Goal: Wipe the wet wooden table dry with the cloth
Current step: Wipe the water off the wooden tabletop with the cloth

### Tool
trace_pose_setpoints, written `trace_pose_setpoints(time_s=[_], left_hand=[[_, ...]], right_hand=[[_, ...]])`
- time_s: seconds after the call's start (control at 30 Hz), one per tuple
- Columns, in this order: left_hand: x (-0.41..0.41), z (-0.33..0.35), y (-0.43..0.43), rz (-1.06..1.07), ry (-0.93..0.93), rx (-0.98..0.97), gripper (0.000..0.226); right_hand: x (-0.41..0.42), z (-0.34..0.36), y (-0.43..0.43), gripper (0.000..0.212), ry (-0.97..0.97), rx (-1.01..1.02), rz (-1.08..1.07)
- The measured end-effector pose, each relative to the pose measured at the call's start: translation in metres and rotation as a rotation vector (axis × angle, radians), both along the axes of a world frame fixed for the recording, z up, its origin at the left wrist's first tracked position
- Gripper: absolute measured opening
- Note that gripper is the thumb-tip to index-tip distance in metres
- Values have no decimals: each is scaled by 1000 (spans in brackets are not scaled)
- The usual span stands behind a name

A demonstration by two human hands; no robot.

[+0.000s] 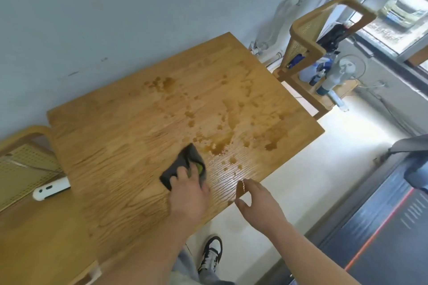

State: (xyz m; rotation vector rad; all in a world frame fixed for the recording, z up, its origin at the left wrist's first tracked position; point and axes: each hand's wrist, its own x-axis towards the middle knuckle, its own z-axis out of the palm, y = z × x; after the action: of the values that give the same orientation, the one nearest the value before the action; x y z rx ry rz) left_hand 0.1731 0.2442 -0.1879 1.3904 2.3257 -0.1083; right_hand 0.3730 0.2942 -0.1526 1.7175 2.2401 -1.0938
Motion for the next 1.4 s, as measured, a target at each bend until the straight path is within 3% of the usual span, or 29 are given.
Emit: trace_pose_setpoints(time_s=[0.13, 0.2, 0.3, 0.37, 0.43, 0.5, 0.6, 0.67, 0.73, 0.87, 1.0, 1.13, 1.23, 1.33, 1.4], left_hand=[[15, 5, -4, -442, -157, -8, 63], [-6, 1, 8, -386, -125, -4, 60], [-21, -5, 22, -28, -21, -14, 61], [-8, -1, 29, 28, 51, -25, 68], [18, 3, 28, -35, -25, -13, 73], [38, 8, 25, -242, -150, -22, 72], [34, 4, 32, -403, -227, -13, 65], [27, -3, 32, -298, -178, 24, 62], [31, -11, 32, -58, -116, 39, 60], [93, -5, 48, 254, -5, 38, 59], [150, 6, 77, 124, -105, 15, 57], [143, -7, 72, 47, -50, 66, 54], [134, -15, 60, 348, 51, 118, 49], [154, -5, 75, 752, 19, 66, 49], [180, 1, 94, 756, -24, 46, 58]], right_hand=[[-4, -15, 9, 22, -19, 25, 61], [-6, -14, 10, 17, -80, 59, 129], [-7, -8, 16, 30, -232, 53, 230], [-8, -1, 26, 39, -321, -10, 272], [-11, 4, 44, 45, -369, -73, 264], [-14, 6, 66, 41, -372, -129, 278], [-10, 11, 86, 34, -276, -220, 231], [4, 8, 93, 39, -215, -165, 125], [25, 1, 105, 40, -190, -28, 51], [73, -12, 143, 56, -226, 129, 46], [114, -19, 190, 106, -289, 152, 53], [134, -16, 233, 120, -324, 125, 95], [132, -17, 248, 117, -302, 98, 140], [125, -15, 252, 118, -421, 99, 241], [123, -18, 254, 122, -486, 141, 295]])
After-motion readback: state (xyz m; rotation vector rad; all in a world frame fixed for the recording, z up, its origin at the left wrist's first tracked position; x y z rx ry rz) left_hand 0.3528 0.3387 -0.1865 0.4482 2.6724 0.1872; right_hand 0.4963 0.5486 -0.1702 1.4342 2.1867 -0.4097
